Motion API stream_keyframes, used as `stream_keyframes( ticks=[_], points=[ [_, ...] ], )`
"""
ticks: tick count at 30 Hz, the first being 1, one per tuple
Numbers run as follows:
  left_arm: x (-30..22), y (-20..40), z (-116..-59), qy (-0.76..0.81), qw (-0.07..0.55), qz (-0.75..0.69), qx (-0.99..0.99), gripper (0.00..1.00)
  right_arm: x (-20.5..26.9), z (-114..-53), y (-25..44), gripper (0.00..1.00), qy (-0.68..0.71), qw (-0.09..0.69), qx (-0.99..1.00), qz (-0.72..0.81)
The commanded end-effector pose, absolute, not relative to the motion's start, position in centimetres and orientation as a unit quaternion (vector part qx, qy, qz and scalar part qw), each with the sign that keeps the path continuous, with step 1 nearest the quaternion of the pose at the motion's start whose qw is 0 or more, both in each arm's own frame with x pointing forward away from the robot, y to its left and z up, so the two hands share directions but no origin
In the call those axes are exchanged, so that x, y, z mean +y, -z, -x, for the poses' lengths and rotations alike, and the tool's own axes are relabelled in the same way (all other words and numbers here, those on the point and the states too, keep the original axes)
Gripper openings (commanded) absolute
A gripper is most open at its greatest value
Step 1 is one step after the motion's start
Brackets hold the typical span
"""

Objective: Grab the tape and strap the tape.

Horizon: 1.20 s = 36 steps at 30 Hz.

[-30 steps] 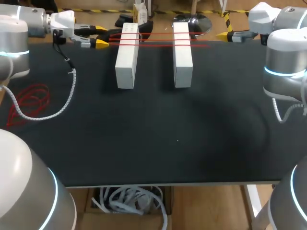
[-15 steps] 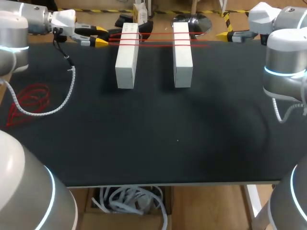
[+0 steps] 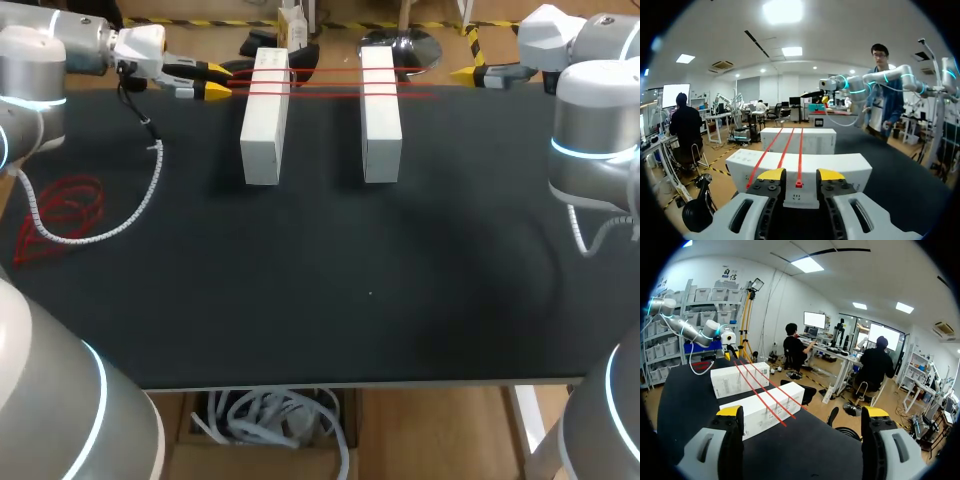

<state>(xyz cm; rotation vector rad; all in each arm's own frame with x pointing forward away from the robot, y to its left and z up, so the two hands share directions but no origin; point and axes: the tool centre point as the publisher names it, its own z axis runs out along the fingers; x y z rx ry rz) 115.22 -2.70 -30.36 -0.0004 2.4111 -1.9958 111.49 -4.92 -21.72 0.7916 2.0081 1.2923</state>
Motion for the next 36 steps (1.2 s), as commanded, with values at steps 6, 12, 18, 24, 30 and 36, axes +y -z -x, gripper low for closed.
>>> stream_keyframes(
  ticks=[6, 12, 18, 24, 30, 36],
  points=[
    [-2.6, 31.2, -115.6, 0.643, -0.014, -0.011, 0.766, 0.24, -4.9, -111.5, 21.7, 1.00, -0.488, 0.307, 0.760, -0.299],
    [-2.6, 31.4, -115.5, 0.644, -0.014, -0.008, 0.765, 0.24, -4.9, -111.5, 21.7, 1.00, -0.488, 0.307, 0.760, -0.299],
    [-2.5, 31.7, -115.5, 0.645, -0.013, -0.007, 0.764, 0.19, -4.9, -111.5, 21.7, 1.00, -0.488, 0.307, 0.760, -0.299],
    [-2.5, 31.9, -115.6, 0.646, -0.011, -0.006, 0.763, 0.15, -4.9, -111.5, 21.7, 1.00, -0.488, 0.307, 0.760, -0.299],
    [-2.6, 32.0, -115.9, 0.646, -0.011, -0.007, 0.763, 0.18, -4.9, -111.5, 21.7, 1.00, -0.488, 0.307, 0.760, -0.299],
    [-2.7, 32.2, -115.9, 0.647, -0.010, -0.007, 0.762, 0.15, -4.9, -111.5, 21.7, 1.00, -0.488, 0.307, 0.760, -0.299]
  ],
)
